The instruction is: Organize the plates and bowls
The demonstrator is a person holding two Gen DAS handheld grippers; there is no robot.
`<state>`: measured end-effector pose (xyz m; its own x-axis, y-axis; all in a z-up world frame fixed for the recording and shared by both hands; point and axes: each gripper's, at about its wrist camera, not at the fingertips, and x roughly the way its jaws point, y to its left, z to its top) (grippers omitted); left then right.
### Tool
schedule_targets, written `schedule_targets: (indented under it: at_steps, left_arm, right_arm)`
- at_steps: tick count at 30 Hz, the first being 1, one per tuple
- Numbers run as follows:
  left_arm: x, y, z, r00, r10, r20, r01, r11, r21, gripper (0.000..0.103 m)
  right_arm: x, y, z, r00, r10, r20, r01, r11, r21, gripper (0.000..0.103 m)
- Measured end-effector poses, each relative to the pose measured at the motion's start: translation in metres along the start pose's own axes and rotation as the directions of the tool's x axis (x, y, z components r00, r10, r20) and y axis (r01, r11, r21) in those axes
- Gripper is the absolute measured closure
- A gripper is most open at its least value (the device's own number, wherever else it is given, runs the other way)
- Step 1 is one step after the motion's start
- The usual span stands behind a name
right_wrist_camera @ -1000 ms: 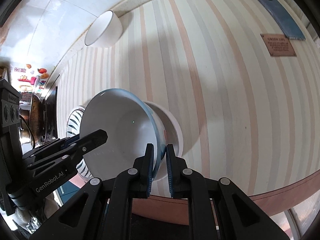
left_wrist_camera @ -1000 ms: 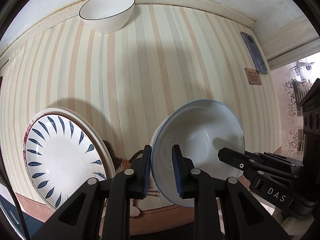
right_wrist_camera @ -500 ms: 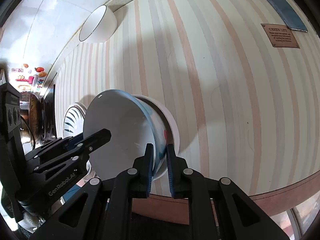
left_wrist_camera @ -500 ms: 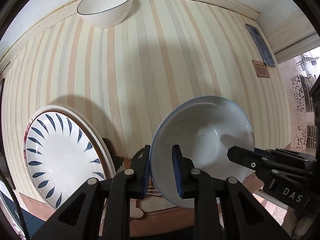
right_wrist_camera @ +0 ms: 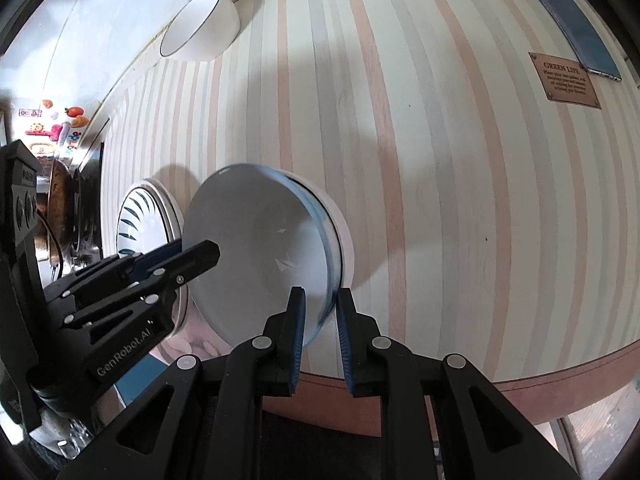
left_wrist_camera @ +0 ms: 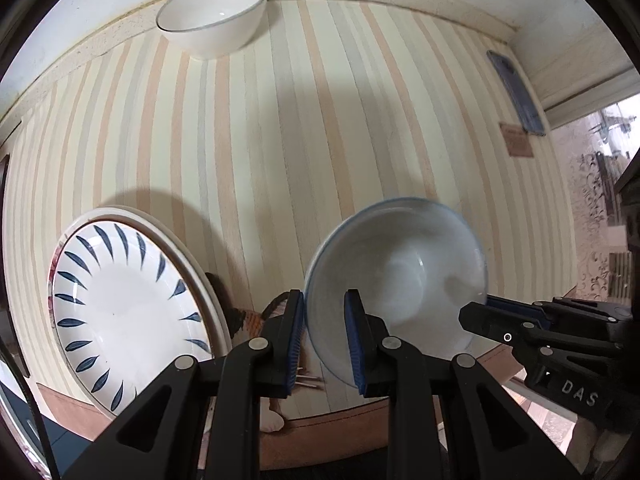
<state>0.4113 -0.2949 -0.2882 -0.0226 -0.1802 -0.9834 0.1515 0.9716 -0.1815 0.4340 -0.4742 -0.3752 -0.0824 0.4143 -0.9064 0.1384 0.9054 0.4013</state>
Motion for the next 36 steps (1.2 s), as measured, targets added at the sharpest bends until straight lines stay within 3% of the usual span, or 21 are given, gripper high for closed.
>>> schedule_targets:
  at_steps: [4,9,10,13,14,21,25,31,33,36]
  left_arm:
    - [-0.027,0.013,0.011,0.998,-0.021,0.054,0.023,0.999,-0.043,0.084]
    - [-0.052,0.054,0.055,0.992,-0.047,0.119,0.066,0.984,-0.166,0.077]
    - [-0.053,0.065,0.068,0.992,-0.042,0.122,0.066,0.978,-0.196,0.077]
    - [-0.051,0.090,0.098,0.991,-0.010,0.136,0.044,0.967,-0.250,0.077]
    - [-0.049,0.099,0.109,0.990,0.003,0.140,0.035,0.963,-0.268,0.077]
    - [-0.026,0.156,0.178,0.989,0.000,0.148,0.056,0.925,-0.376,0.077]
    - [-0.006,0.167,0.208,0.993,0.000,0.121,0.046,0.926,-0.374,0.077]
    - [0.024,0.167,0.227,0.997,-0.009,0.077,0.035,0.940,-0.340,0.078]
    - [0.028,0.165,0.228,0.996,-0.003,0.084,0.031,0.944,-0.329,0.078]
    - [0.028,0.161,0.226,0.994,0.022,0.108,0.012,0.952,-0.306,0.078]
  right_arm:
    - [-0.014,-0.008,0.000,1.000,0.016,0.015,-0.016,1.000,0.026,0.084]
    - [-0.048,-0.007,0.021,0.994,0.068,0.089,-0.071,0.997,0.039,0.083]
    - [-0.058,-0.002,0.032,0.989,0.086,0.116,-0.090,0.995,0.029,0.080]
    - [-0.070,0.012,0.065,0.978,0.127,0.167,-0.128,0.992,-0.004,0.052]
    - [-0.071,0.016,0.076,0.975,0.138,0.174,-0.137,0.990,-0.015,0.051]
    - [-0.051,0.060,0.171,0.961,0.161,0.226,-0.148,0.986,-0.074,0.051]
    - [-0.018,0.084,0.221,0.962,0.168,0.214,-0.154,0.985,-0.082,0.051]
    - [0.025,0.100,0.262,0.973,0.156,0.168,-0.145,0.987,-0.075,0.051]
    - [0.034,0.099,0.269,0.975,0.153,0.162,-0.144,0.987,-0.065,0.054]
    - [0.049,0.099,0.276,0.977,0.158,0.143,-0.150,0.987,-0.059,0.074]
